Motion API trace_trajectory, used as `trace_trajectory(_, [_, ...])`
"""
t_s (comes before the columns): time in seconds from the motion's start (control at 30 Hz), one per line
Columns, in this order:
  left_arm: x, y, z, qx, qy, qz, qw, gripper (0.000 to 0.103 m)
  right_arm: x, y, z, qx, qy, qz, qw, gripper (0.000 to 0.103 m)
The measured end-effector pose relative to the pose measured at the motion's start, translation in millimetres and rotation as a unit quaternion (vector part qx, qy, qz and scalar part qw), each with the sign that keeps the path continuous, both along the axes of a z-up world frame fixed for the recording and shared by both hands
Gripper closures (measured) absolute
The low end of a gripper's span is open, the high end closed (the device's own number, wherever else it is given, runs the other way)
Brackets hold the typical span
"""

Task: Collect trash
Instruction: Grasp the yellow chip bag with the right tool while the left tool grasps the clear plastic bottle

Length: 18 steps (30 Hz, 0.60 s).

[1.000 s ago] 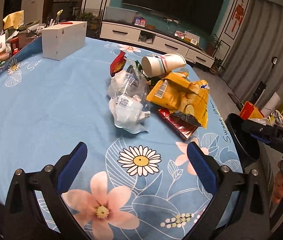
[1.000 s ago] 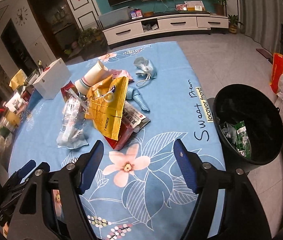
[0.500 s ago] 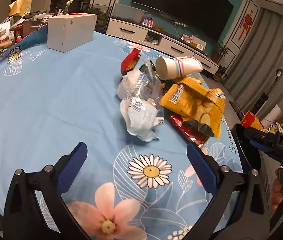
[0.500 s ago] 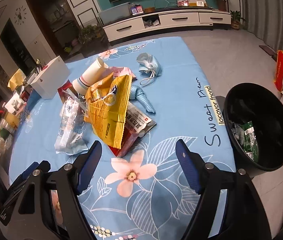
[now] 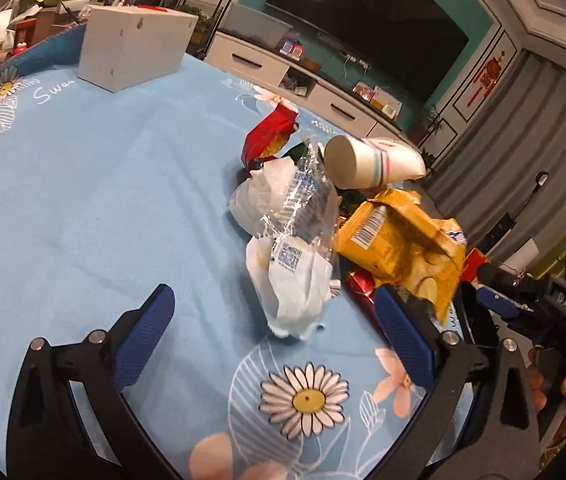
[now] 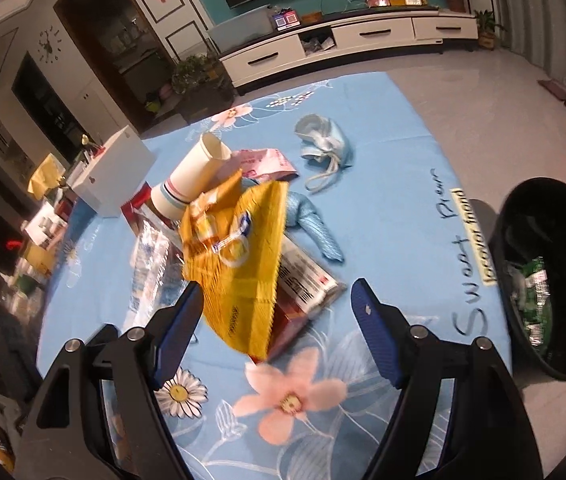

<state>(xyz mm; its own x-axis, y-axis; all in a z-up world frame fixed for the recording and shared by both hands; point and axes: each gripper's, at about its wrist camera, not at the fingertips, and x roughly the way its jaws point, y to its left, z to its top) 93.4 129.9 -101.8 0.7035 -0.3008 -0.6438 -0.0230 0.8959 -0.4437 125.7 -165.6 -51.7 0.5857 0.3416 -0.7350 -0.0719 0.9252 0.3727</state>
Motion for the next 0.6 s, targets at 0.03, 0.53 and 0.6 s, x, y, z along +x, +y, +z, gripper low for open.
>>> trace_trajectory(0.03, [4.7,-1.0,-2.6,0.001,0.005,-0.002,1.0,0.003,3.7,1.2,-0.8,0.005,0.0,0.001,1.0,0.027])
trace_trajectory(0.53, [34.8,-12.4,-8.7,0.014,0.011,-0.033,0.9993,0.064,31.4,22.9,-8.1,0.021,-0.009,0.03,0.999,0.043])
trace_trajectory(0.6, [28.9,-6.6,-10.4,0.003,0.008,-0.032,0.9994,0.078,30.2,24.1,-7.1,0.012,-0.012,0.032,0.999,0.051])
